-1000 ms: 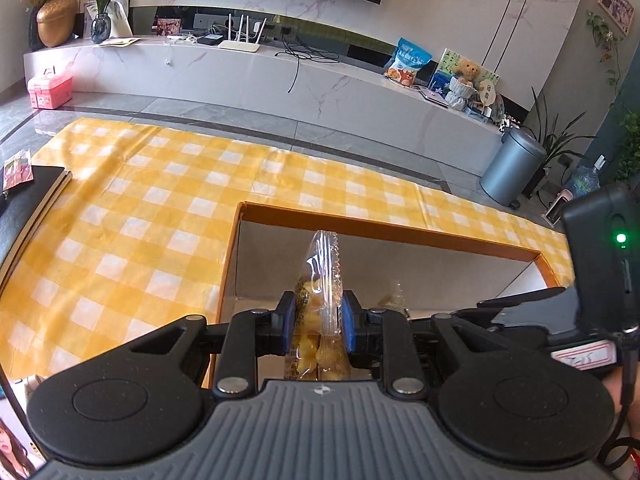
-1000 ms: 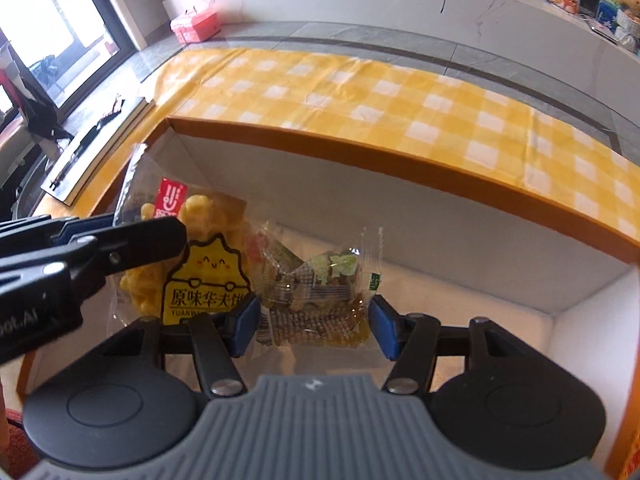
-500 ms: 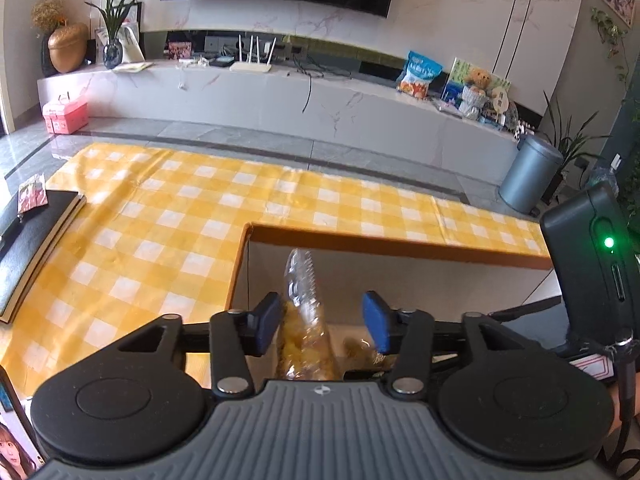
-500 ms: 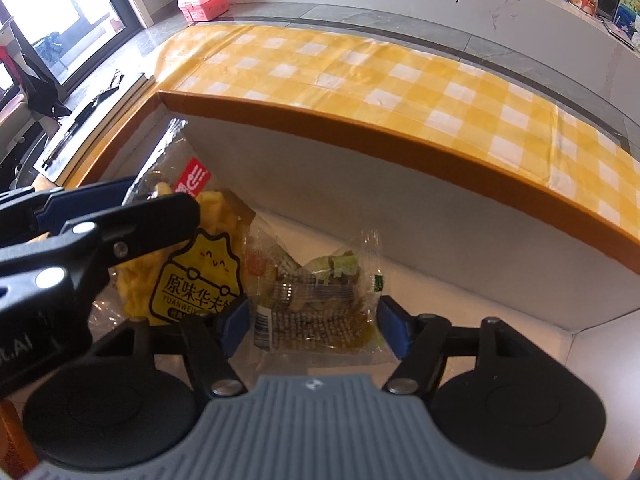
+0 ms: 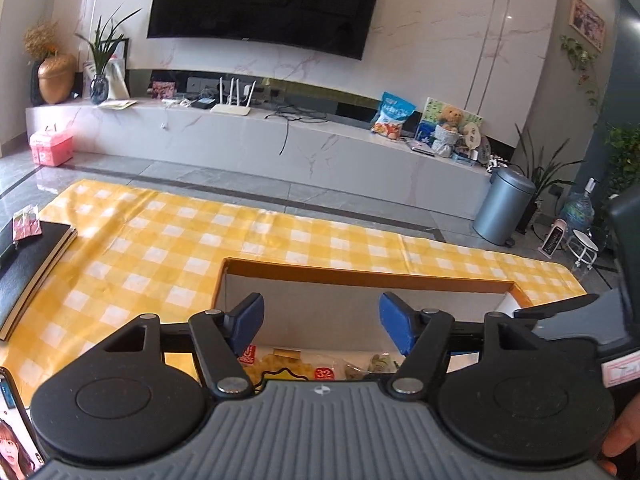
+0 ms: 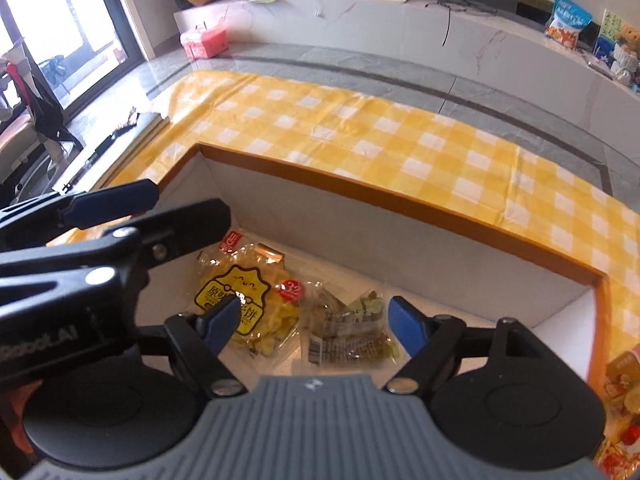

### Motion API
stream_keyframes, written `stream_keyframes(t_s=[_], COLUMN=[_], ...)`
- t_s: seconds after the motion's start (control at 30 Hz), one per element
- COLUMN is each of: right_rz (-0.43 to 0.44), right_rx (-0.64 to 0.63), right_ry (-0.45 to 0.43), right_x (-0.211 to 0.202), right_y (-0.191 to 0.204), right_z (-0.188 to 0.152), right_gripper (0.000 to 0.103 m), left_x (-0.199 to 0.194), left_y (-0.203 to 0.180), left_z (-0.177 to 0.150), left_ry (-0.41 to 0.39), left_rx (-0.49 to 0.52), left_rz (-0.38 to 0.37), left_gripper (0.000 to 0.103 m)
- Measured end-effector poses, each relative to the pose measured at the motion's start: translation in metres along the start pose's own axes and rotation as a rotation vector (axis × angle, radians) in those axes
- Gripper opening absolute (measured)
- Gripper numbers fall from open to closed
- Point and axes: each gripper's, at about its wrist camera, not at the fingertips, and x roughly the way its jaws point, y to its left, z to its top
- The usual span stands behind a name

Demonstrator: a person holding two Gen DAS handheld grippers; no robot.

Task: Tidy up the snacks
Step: 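Open both tools to drop the bags into the orange box, then move both empty tools back over the snack pile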

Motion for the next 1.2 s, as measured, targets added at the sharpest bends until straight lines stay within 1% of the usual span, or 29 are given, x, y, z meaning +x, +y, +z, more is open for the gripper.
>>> stream_keyframes(t_s=[0.1, 0.23, 0.3, 0.43, 0.47, 0.57, 0.63, 0.7, 0.8, 0.97, 1.07, 1.13, 1.2], right_rz=[-0.038, -0.103, -0.123, -0.148, -0.159, -0.201, -0.243, -0.286, -0.333, -0.439, -0.471, -0.471, -0.472], right_rx=[0.005, 0.004, 0.005, 0.037, 0.047, 0.089, 0.125, 0.162, 0.245, 0.347, 0.423, 0.47, 0.512], right_ry=[-0.063, -0.187, -0.236, -0.315, -0.335, -0.382, -0.41, -0.422, -0.414, -0.378, -0.353, -0.344, -0.343], right_x=[-0.025, -0.066, -0.091, -0.134, -0.145, -0.17, -0.185, -0.196, -0.208, -0.209, -0.206, -0.203, -0.202], right_y=[-0.003, -0.008, -0.012, -0.024, -0.029, -0.043, -0.055, -0.067, -0.091, -0.124, -0.147, -0.16, -0.172], right_z=[-0.016, -0.042, -0.055, -0.086, -0.095, -0.122, -0.144, -0.164, -0.196, -0.24, -0.262, -0.27, -0.278], right_gripper=[0.079, 0.079, 0.079, 0.079, 0.079, 0.082, 0.085, 0.086, 0.086, 0.086, 0.086, 0.086, 0.086], left_x=[-0.009, -0.024, -0.033, -0.05, -0.054, -0.061, -0.063, -0.063, -0.058, -0.044, -0.034, -0.027, -0.016], left_y=[-0.009, -0.028, -0.039, -0.07, -0.078, -0.107, -0.13, -0.153, -0.183, -0.225, -0.25, -0.264, -0.275], left_z=[-0.001, 0.0, 0.0, -0.006, -0.008, -0.016, -0.024, -0.033, -0.047, -0.066, -0.077, -0.087, -0.091], left_ry=[-0.016, -0.051, -0.07, -0.094, -0.097, -0.102, -0.108, -0.113, -0.107, -0.061, -0.035, -0.017, 0.015], left_rx=[0.009, 0.018, 0.032, 0.076, 0.086, 0.148, 0.217, 0.287, 0.381, 0.481, 0.578, 0.646, 0.689], left_rz=[-0.009, -0.023, -0.037, -0.095, -0.114, -0.173, -0.202, -0.216, -0.236, -0.298, -0.319, -0.337, -0.357], left_gripper=[0.078, 0.078, 0.078, 0.078, 0.08, 0.089, 0.09, 0.092, 0.092, 0.092, 0.092, 0.092, 0.092])
